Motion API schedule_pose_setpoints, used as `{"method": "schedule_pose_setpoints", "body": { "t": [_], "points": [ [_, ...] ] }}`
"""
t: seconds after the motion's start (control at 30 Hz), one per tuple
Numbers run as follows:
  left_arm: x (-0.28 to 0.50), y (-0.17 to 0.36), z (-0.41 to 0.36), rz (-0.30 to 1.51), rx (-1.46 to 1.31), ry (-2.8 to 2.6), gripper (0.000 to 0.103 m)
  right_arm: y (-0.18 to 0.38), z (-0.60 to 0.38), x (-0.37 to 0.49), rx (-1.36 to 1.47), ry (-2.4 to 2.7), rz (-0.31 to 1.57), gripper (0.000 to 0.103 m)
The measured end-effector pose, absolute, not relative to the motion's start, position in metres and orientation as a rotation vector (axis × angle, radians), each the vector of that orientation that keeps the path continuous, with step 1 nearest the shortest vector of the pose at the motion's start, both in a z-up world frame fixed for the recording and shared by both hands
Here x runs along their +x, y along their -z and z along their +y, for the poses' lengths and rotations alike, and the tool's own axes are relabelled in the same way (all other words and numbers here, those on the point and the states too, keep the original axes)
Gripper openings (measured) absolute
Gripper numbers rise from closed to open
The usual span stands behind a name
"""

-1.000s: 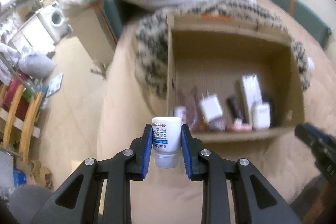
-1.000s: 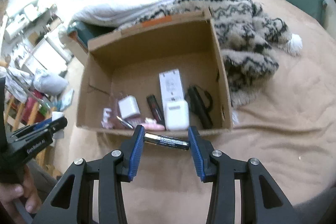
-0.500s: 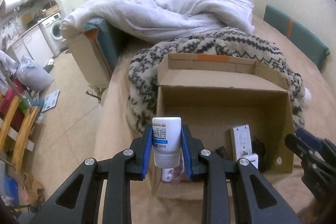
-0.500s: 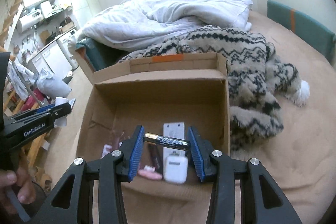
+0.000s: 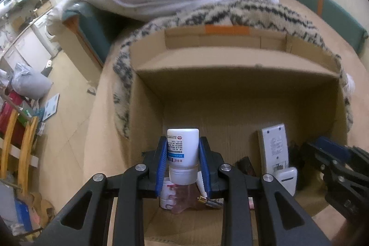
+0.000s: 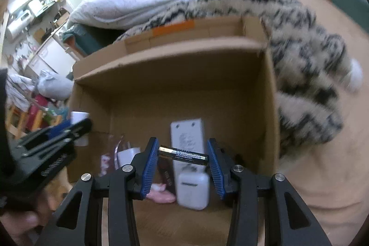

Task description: Organize rigid objects

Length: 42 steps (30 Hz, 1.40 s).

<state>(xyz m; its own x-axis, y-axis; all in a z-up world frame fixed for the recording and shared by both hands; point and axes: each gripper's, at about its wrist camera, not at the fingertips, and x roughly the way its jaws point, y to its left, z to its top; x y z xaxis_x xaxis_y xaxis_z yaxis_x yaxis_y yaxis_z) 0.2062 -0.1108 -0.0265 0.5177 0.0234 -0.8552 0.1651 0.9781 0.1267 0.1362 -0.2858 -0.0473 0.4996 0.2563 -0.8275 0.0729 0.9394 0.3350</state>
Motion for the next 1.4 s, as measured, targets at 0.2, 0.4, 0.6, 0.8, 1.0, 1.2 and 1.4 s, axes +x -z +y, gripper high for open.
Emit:
{"method": "schedule_pose_setpoints", "body": {
  "t": [0.2,0.4,0.6,0.8,1.0,1.2,1.4],
  "points": [
    [0.212,0.046,-0.111,1.105,0.168,0.076,0.024,0.056,-0.288,0.137,0.361,-0.089,1.089,0.045],
    [0.217,0.059,-0.105,1.175,0.123,0.054,0.024,0.058,-0.289,0.138,0.38,-0.098,1.096,0.045],
    [0.214,0.056,-0.104,1.173,0.119,0.04,0.024,0.054,-0.295,0.137,0.421,-0.089,1.071,0.048],
    [0.207,0.043,-0.104,1.159,0.12,0.051,0.058,0.035,-0.302,0.129,0.453,-0.086,0.986,0.075],
    [0.192,0.014,-0.096,1.089,0.143,0.049,0.065,0.013,-0.309,0.112,0.476,-0.068,0.892,0.103],
    [0.164,-0.035,-0.079,0.929,0.129,0.044,0.065,-0.022,-0.302,0.088,0.408,-0.065,0.792,0.103],
    [0.126,-0.067,-0.053,0.837,0.073,0.096,0.067,-0.045,-0.29,0.055,0.322,-0.042,0.711,0.103]
  ]
}}
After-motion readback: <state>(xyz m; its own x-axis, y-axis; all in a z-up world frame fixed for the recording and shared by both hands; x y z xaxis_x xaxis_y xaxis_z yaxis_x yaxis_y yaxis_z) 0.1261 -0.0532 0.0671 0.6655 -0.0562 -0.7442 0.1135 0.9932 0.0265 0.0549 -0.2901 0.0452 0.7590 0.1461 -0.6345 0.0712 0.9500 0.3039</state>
